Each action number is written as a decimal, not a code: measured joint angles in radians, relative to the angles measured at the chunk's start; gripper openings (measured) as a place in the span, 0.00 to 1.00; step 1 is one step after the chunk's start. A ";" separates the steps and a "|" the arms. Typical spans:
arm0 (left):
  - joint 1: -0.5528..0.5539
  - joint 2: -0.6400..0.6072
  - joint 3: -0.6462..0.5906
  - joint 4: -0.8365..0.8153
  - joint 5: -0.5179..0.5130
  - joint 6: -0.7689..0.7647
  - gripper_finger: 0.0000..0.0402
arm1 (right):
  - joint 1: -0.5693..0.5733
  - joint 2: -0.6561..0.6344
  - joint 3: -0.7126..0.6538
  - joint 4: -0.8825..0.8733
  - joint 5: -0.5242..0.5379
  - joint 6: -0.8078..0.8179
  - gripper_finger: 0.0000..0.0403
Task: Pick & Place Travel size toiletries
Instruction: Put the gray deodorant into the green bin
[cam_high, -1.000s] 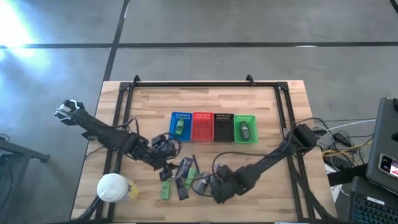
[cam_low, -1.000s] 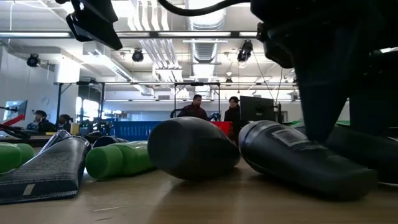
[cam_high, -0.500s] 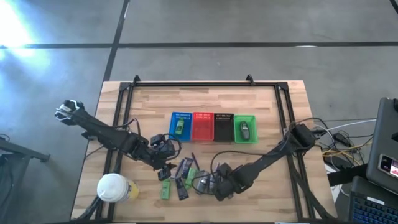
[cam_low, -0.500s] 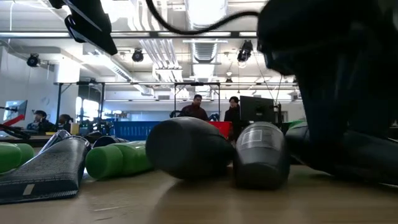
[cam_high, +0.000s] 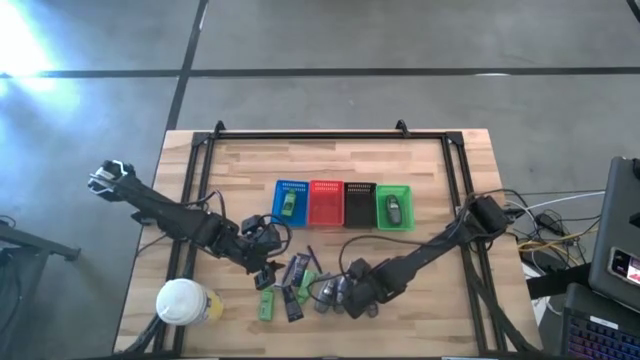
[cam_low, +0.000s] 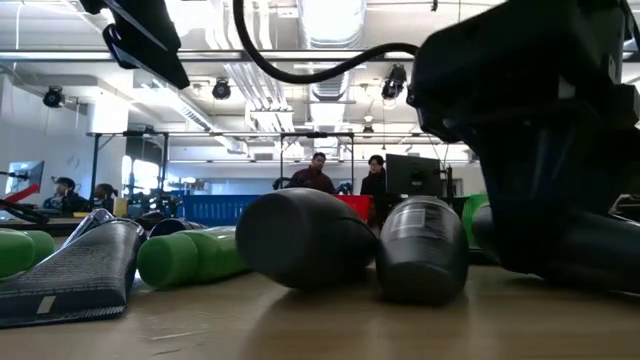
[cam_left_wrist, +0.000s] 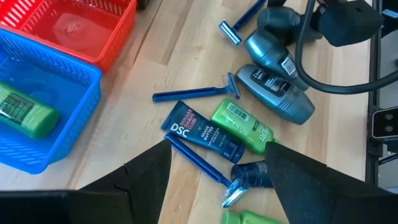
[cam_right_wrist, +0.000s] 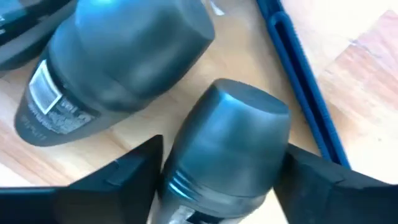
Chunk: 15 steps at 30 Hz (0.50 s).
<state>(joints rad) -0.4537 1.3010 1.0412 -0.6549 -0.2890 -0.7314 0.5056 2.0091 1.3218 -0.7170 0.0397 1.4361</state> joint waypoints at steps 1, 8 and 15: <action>0.000 0.000 0.000 0.000 0.000 -0.004 0.66 | 0.000 0.000 -0.002 -0.001 -0.006 -0.001 0.59; 0.000 0.000 0.000 0.000 -0.010 -0.017 0.66 | 0.014 -0.065 -0.009 -0.017 0.002 -0.036 0.50; 0.001 0.000 0.000 0.005 -0.082 -0.060 0.66 | 0.035 -0.251 -0.012 -0.147 0.184 0.135 0.50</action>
<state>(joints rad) -0.4523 1.3010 1.0412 -0.6500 -0.3711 -0.7914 0.5403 1.7583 1.3099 -0.8644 0.2233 1.5709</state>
